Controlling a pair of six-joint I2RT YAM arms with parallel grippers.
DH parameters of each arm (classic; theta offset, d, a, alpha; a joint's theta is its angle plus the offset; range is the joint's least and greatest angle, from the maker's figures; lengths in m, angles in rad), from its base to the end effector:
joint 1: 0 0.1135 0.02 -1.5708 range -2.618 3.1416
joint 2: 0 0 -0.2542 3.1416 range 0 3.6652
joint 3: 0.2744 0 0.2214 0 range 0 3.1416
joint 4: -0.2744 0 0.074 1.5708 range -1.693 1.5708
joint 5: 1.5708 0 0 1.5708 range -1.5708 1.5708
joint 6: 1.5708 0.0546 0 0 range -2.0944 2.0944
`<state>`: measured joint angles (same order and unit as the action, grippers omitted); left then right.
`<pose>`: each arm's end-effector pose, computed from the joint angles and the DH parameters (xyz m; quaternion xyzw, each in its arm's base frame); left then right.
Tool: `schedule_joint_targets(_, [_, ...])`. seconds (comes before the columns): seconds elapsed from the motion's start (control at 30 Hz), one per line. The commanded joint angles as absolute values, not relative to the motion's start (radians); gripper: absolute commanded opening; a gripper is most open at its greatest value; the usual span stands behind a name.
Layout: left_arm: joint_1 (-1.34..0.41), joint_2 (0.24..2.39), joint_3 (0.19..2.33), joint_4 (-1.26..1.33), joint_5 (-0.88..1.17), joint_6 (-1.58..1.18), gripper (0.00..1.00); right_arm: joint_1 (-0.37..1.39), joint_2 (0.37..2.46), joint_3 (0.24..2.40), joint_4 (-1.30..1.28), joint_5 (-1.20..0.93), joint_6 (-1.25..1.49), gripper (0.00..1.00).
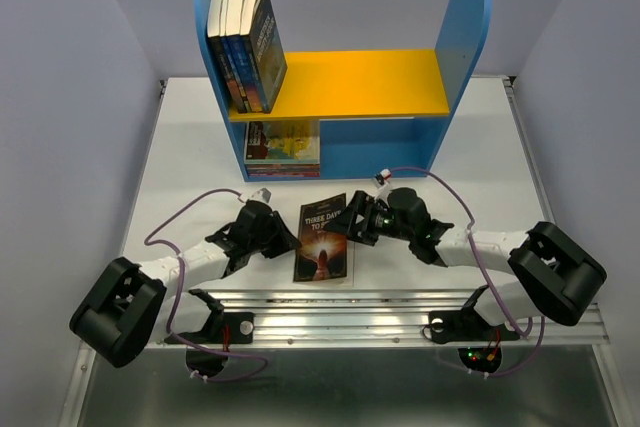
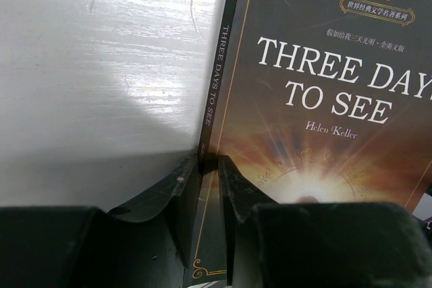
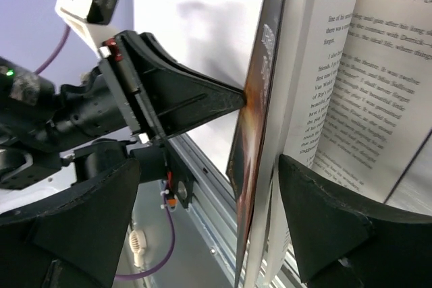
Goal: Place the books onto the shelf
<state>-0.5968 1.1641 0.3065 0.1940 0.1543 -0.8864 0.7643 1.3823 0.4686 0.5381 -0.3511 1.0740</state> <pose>0.1649 -0.1222 0.1462 -0.0959 0.8917 -0.3462 0.2754 0.1794 0.1980 0.1852 0.0285 0.8194 0.5281 0.2212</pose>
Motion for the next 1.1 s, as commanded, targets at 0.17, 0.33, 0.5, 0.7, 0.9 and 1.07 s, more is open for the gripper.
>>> schedule_joint_targets(0.17, [-0.623, 1.189, 0.322, 0.19, 0.163, -0.899, 0.29, 0.805, 1.41, 0.543, 0.377, -0.25, 1.043, 0.6])
schedule_joint_targets(0.33, [-0.624, 1.183, 0.322, 0.195, 0.17, -0.902, 0.3, 0.805, 1.398, 0.531, 0.397, -0.21, 1.037, 0.06])
schedule_joint_targets(0.5, [-0.626, 1.123, 0.324, 0.183, 0.175, -0.9, 0.45, 0.805, 1.333, 0.517, 0.405, -0.169, 0.959, 0.01])
schedule_joint_targets(0.7, [-0.624, 0.954, 0.374, 0.074, 0.144, -0.868, 0.83, 0.805, 1.192, 0.523, 0.436, -0.195, 0.833, 0.01])
schedule_joint_targets(0.9, [-0.621, 0.772, 0.446, -0.037, 0.13, -0.795, 0.99, 0.805, 1.062, 0.557, 0.419, -0.242, 0.789, 0.01])
schedule_joint_targets(1.07, [-0.62, 0.609, 0.468, -0.006, 0.233, -0.716, 0.99, 0.805, 0.961, 0.61, 0.387, -0.343, 0.724, 0.01])
